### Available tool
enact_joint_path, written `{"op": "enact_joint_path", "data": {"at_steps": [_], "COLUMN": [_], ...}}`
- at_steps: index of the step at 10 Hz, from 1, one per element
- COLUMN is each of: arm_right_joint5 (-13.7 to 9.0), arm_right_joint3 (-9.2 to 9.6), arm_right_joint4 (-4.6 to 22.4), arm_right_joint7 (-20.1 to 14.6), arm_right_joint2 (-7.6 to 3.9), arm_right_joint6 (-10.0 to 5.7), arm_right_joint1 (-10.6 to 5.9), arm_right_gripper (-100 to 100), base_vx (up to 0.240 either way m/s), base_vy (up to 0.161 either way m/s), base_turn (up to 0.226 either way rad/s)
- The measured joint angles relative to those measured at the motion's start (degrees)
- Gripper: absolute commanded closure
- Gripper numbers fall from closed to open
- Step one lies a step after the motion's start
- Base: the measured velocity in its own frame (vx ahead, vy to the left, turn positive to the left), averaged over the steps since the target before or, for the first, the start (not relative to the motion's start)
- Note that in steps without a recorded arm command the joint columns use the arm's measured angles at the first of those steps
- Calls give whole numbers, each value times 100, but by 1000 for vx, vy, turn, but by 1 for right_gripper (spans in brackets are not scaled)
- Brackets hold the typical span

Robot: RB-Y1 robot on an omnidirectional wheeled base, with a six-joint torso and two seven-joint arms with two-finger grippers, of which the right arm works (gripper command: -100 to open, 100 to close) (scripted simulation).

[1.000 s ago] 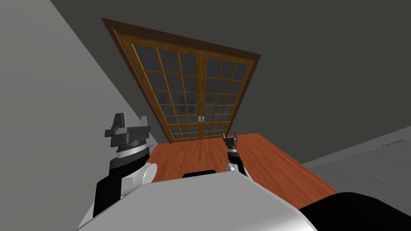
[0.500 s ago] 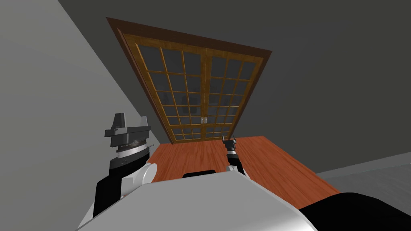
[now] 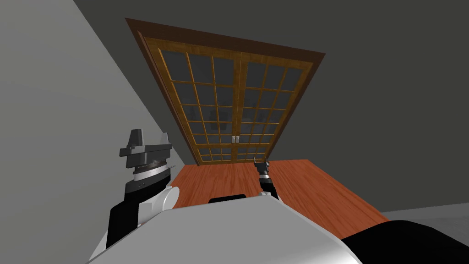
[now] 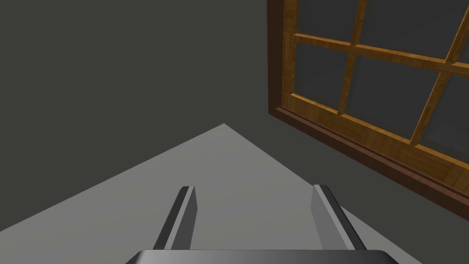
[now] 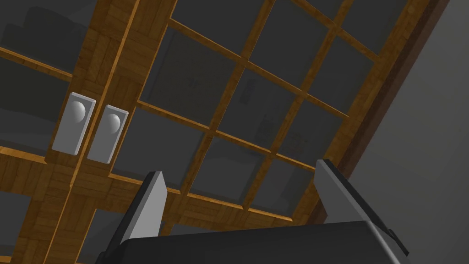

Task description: Pull the door open

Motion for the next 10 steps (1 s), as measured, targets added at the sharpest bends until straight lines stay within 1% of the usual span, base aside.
{"op": "enact_joint_path", "data": {"at_steps": [2,3,5,6,10], "arm_right_joint5": [-65,-97,-144,-173,-283], "arm_right_joint3": [23,36,87,103,158], "arm_right_joint4": [266,374,602,675,1168], "arm_right_joint7": [-272,-410,-667,-789,-1273], "arm_right_joint2": [-63,-96,-126,-149,-218], "arm_right_joint6": [-70,-98,-194,-211,-324], "arm_right_joint1": [-53,-59,-51,-45,-161], "arm_right_gripper": [-100,-100,-100,-100,-100], "base_vx": [107,115,106,112,123], "base_vy": [45,57,31,24,37], "base_turn": [64,84,67,64,66]}}
